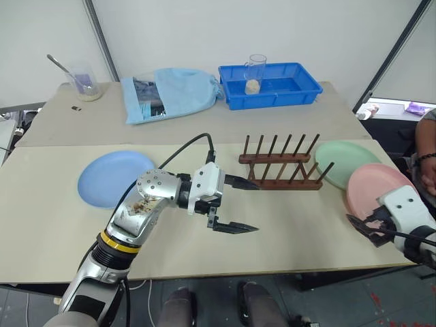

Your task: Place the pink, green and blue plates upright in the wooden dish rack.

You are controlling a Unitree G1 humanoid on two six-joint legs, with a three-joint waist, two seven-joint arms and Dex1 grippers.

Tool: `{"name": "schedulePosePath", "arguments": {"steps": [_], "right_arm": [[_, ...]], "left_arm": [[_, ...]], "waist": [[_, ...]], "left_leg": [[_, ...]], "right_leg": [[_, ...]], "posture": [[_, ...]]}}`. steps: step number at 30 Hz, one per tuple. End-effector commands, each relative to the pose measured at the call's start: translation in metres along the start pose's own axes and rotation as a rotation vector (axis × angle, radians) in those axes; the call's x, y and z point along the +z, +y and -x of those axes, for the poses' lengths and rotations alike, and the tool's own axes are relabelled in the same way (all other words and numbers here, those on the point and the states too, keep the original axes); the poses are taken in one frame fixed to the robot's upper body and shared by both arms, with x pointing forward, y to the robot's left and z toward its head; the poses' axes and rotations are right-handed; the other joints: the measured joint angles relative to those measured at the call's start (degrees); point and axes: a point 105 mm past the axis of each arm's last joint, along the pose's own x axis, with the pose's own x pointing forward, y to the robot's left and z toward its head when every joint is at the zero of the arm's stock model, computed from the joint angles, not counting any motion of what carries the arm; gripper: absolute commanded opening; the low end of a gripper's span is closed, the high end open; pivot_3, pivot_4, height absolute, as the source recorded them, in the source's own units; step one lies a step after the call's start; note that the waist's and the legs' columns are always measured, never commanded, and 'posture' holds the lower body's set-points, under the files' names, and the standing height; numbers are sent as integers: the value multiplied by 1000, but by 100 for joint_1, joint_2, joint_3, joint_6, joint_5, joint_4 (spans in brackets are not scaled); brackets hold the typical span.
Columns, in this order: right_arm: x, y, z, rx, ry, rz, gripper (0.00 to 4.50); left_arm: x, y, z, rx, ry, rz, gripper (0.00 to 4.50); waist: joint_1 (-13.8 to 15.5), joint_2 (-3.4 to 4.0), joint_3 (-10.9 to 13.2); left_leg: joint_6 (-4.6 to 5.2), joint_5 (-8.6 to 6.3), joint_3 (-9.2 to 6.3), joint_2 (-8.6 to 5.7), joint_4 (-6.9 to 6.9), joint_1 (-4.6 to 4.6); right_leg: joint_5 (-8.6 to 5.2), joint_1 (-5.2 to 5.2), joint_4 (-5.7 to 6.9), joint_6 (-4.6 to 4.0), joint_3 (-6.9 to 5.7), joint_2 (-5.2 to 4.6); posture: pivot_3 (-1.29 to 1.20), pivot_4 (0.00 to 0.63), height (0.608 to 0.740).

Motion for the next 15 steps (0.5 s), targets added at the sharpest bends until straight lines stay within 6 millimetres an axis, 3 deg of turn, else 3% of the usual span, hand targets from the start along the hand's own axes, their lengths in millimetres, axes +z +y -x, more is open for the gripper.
{"name": "schedulePosePath", "arguments": {"steps": [1, 4, 5, 7, 15], "right_arm": [[-3, -8, -6, -51, 24, -12, 4281], [-7, -16, -13, -88, 49, -50, 4281], [-8, -17, -15, -90, 55, -56, 4038], [-8, -16, -17, -80, 61, -67, 3521], [-10, -11, -17, -59, 80, -112, 767]], "left_arm": [[10, 0, 2, -34, -21, -65, 4500], [11, 2, 2, -35, -9, -96, 4500], [11, 3, 2, -31, -5, -108, 4500], [12, 5, 2, -25, 0, -125, 4500], [12, 8, 2, 1, 12, -148, 4500]], "waist": [[17, 2, -1], [20, 2, -1], [24, 2, -1], [30, 2, -1], [34, 2, -1]], "left_leg": [[0, 0, -1, 0, 0, 0], [1, 0, -2, -2, 0, -7], [1, 0, 0, -3, 0, -11], [1, 0, -2, -6, 0, -15], [4, -1, -5, -6, -2, -16]], "right_leg": [[0, 1, 0, 0, 0, 0], [0, 0, -3, 0, 0, 0], [0, -3, -5, 0, 3, -1], [0, -3, -5, 0, 4, -2], [0, -2, -6, 0, 3, 0]], "posture": [[0, 150, 720], [0, 150, 720], [0, 150, 720], [0, 150, 720], [0, 150, 720]]}}
